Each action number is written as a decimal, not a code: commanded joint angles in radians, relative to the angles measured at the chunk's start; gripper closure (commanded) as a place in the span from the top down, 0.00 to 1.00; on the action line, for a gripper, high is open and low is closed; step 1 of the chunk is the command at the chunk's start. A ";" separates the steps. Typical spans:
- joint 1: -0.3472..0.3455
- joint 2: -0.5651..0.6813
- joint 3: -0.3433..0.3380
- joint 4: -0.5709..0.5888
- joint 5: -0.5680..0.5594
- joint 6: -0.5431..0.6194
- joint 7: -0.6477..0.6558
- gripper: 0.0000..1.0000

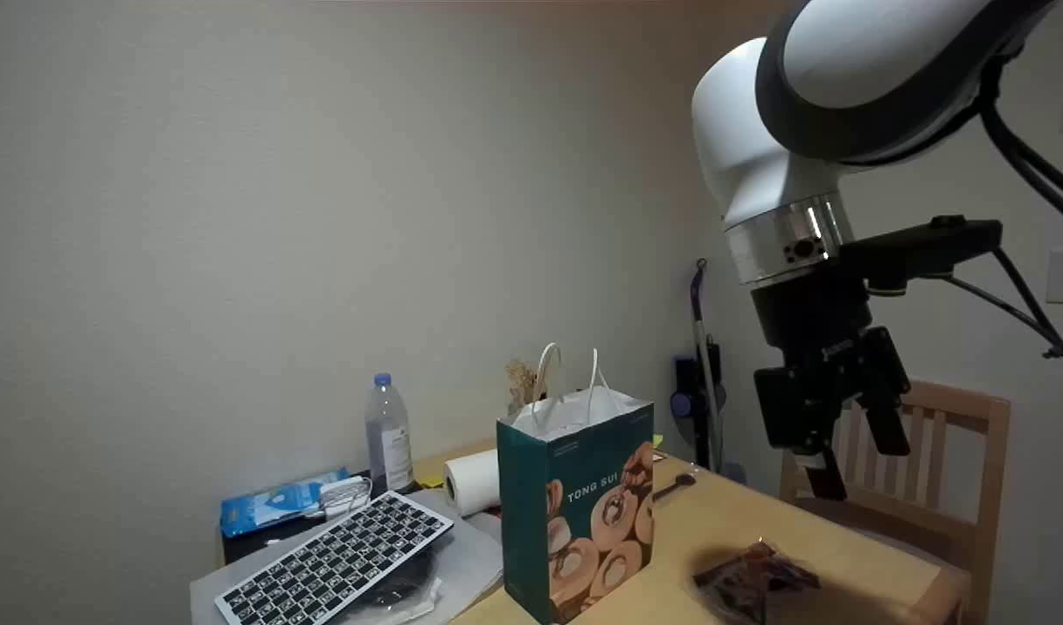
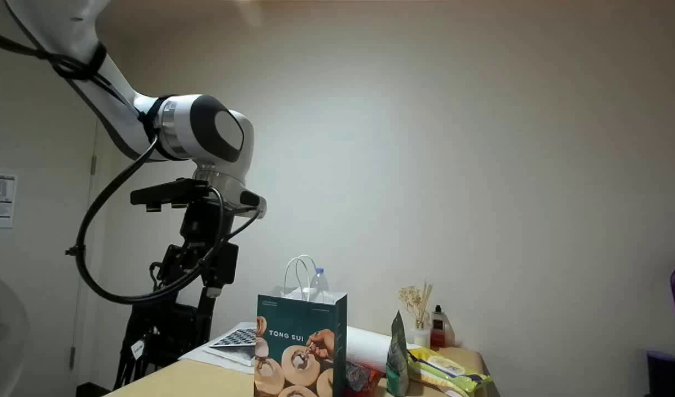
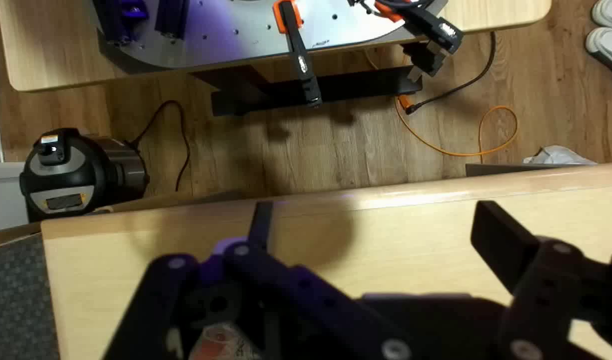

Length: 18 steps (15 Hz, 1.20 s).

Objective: Pick up the sachet from the table and put it in the bag.

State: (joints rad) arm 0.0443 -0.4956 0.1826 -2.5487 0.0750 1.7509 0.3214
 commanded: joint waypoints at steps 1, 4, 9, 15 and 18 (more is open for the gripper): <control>0.008 0.001 -0.008 0.002 -0.003 -0.002 0.003 1.00; 0.008 0.001 -0.008 0.002 -0.003 -0.002 0.003 1.00; -0.006 0.028 -0.028 0.000 -0.053 -0.013 -0.048 1.00; -0.033 0.095 -0.115 -0.018 -0.172 0.027 -0.183 1.00; -0.030 0.095 -0.122 -0.007 -0.152 0.003 -0.153 1.00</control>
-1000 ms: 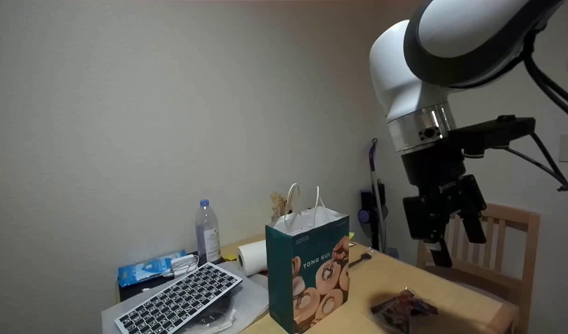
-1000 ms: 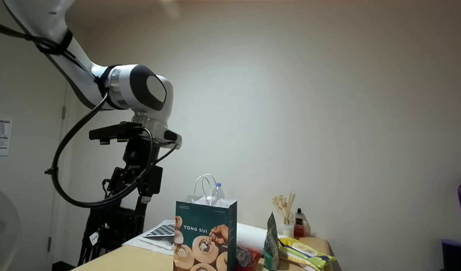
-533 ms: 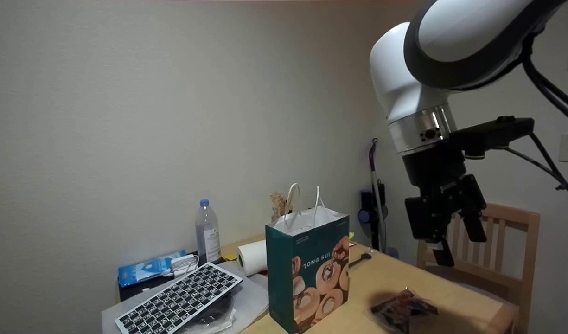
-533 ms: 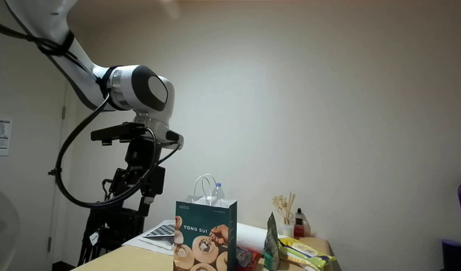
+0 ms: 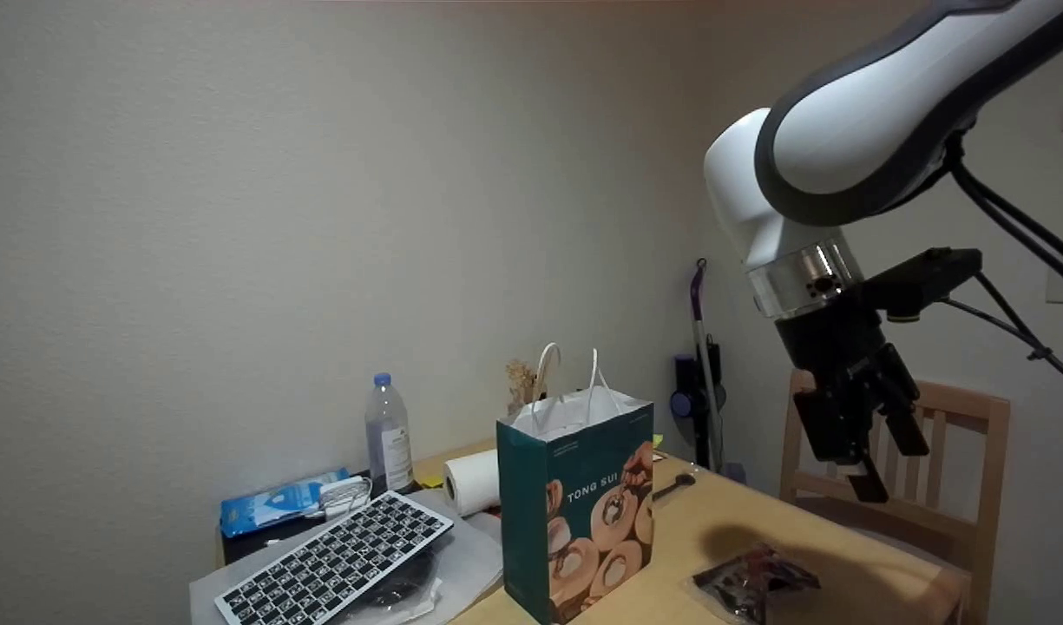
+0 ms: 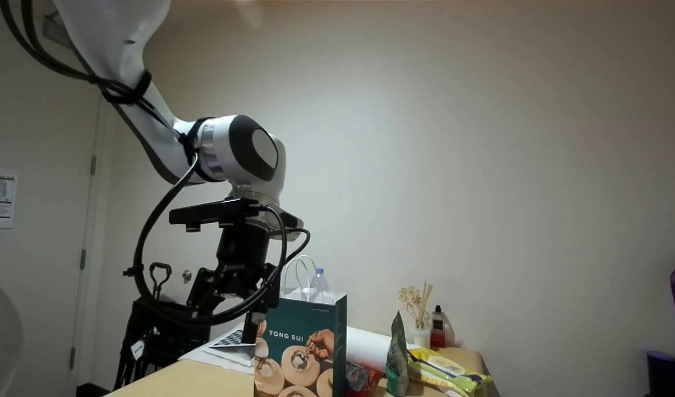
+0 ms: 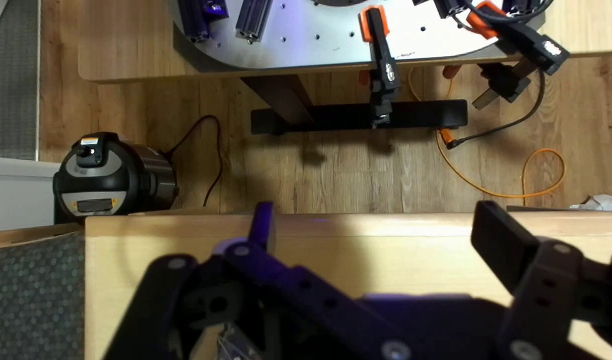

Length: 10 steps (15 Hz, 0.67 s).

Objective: Pick up the sachet from the table and put it in the bag.

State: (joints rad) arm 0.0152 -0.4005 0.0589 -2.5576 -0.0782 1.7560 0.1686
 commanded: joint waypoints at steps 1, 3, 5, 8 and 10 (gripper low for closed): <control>-0.003 0.005 -0.004 0.001 -0.001 -0.002 -0.004 1.00; -0.003 0.008 -0.005 0.001 -0.001 -0.002 -0.004 1.00; -0.003 0.008 -0.004 0.002 -0.001 -0.002 -0.004 1.00; -0.028 0.084 -0.006 0.022 -0.087 0.020 -0.001 1.00; -0.040 0.135 -0.032 0.037 -0.117 0.046 -0.034 1.00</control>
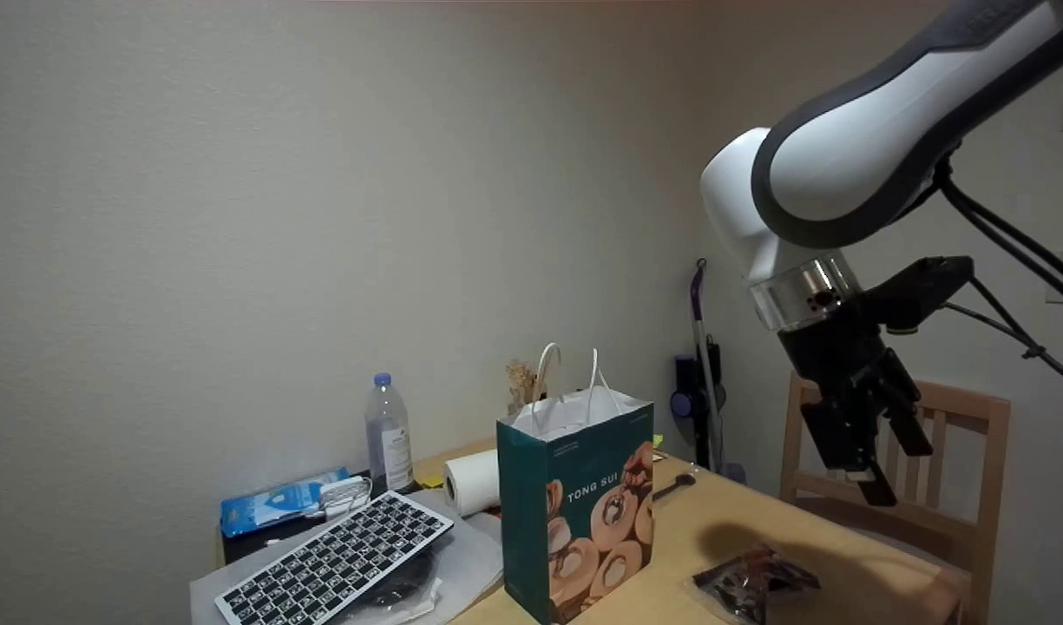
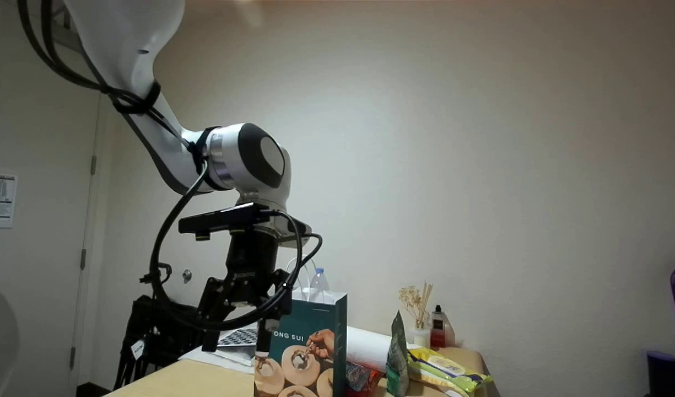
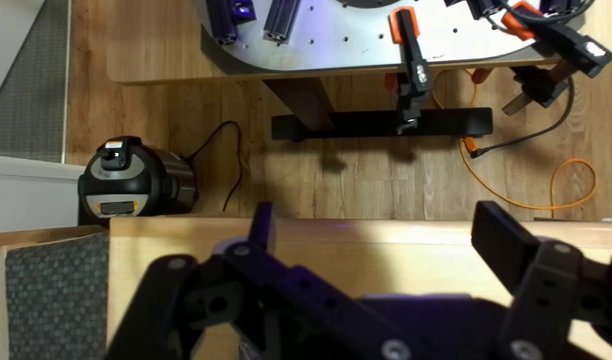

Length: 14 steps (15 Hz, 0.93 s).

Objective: Pick up the sachet from the table and put it in the bag.

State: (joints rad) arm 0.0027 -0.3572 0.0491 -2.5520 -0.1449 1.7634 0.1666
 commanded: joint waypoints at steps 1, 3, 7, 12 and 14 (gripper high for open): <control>-0.034 0.116 -0.033 0.037 -0.070 0.064 -0.042 1.00; -0.045 0.179 -0.054 0.064 -0.090 0.089 -0.045 1.00; -0.042 0.195 -0.065 0.070 -0.077 0.081 -0.012 1.00; -0.049 0.236 -0.070 0.072 -0.093 0.219 0.074 1.00; -0.057 0.239 -0.077 0.061 -0.101 0.356 0.114 1.00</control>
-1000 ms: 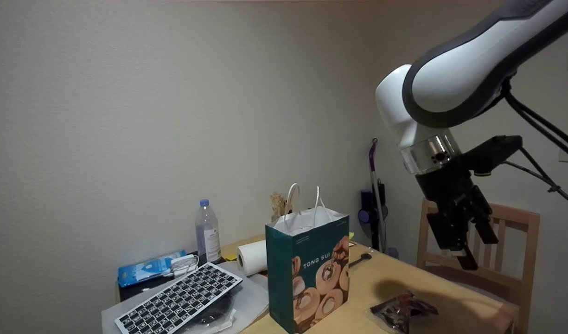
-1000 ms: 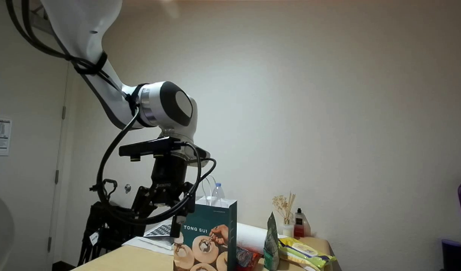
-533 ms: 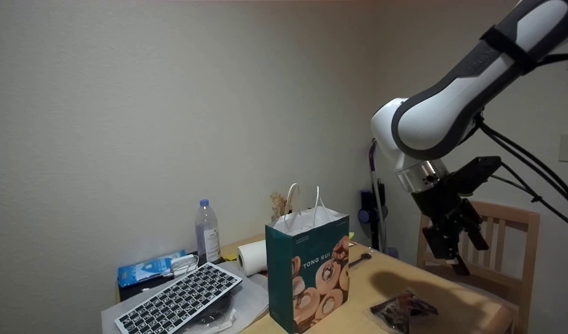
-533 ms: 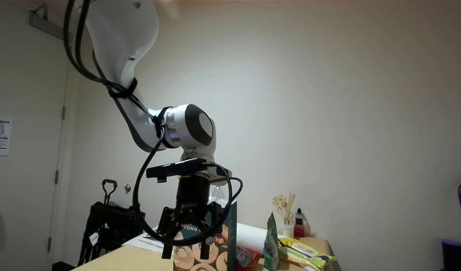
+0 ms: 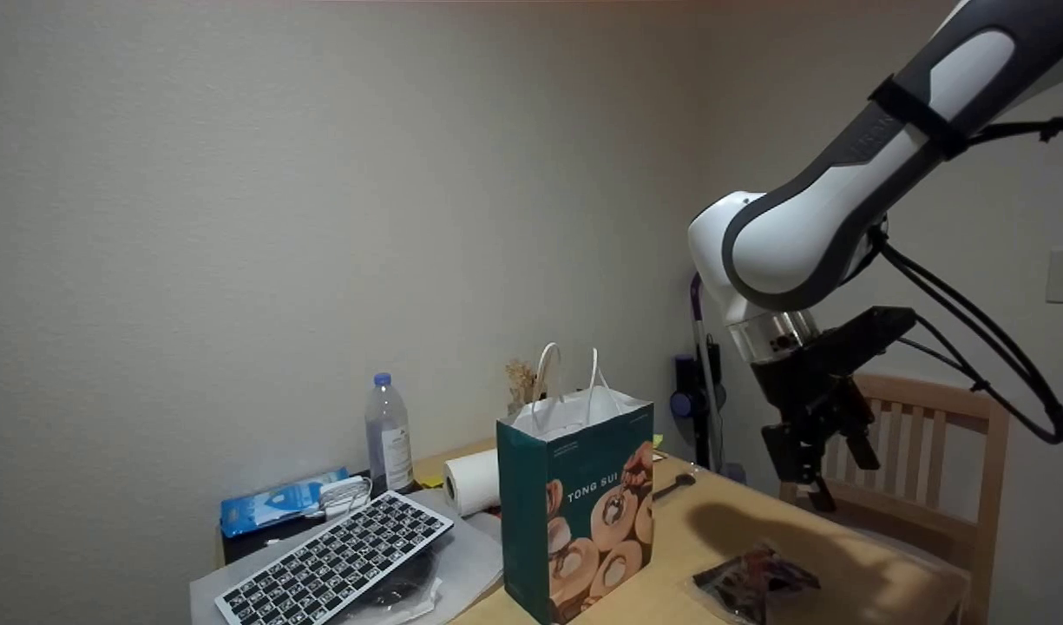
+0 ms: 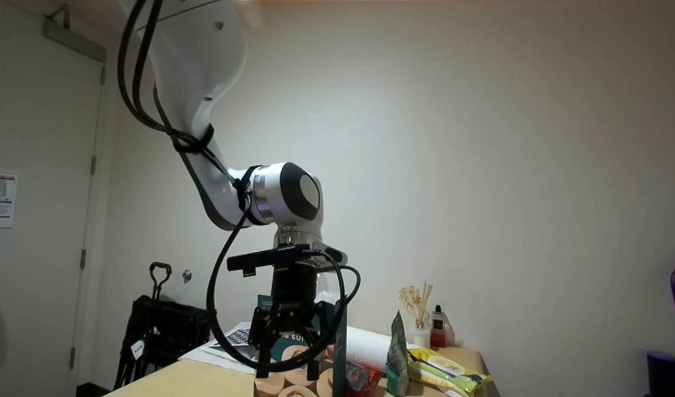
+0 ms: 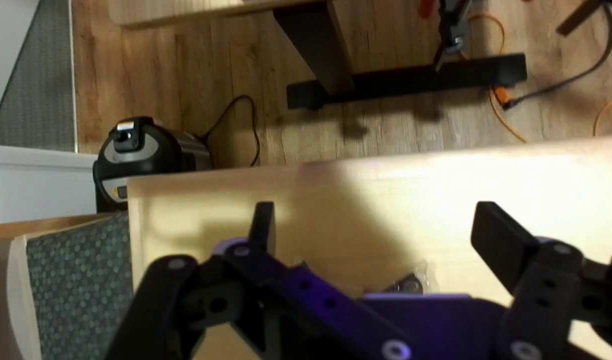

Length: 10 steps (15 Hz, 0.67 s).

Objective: Pick up the sachet from the table and put it in the bag.

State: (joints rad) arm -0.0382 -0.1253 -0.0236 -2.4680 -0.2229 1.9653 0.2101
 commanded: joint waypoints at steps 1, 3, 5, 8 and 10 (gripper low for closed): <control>-0.020 0.008 -0.008 -0.029 -0.028 0.220 0.093 1.00; -0.033 0.017 -0.017 -0.037 -0.034 0.332 0.161 1.00; -0.025 0.020 -0.014 -0.016 -0.001 0.293 0.129 1.00; -0.038 0.022 -0.021 -0.020 -0.001 0.333 0.159 1.00; -0.039 0.022 -0.021 -0.020 -0.001 0.334 0.163 1.00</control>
State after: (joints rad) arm -0.0704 -0.1033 -0.0508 -2.4894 -0.2253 2.3015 0.3749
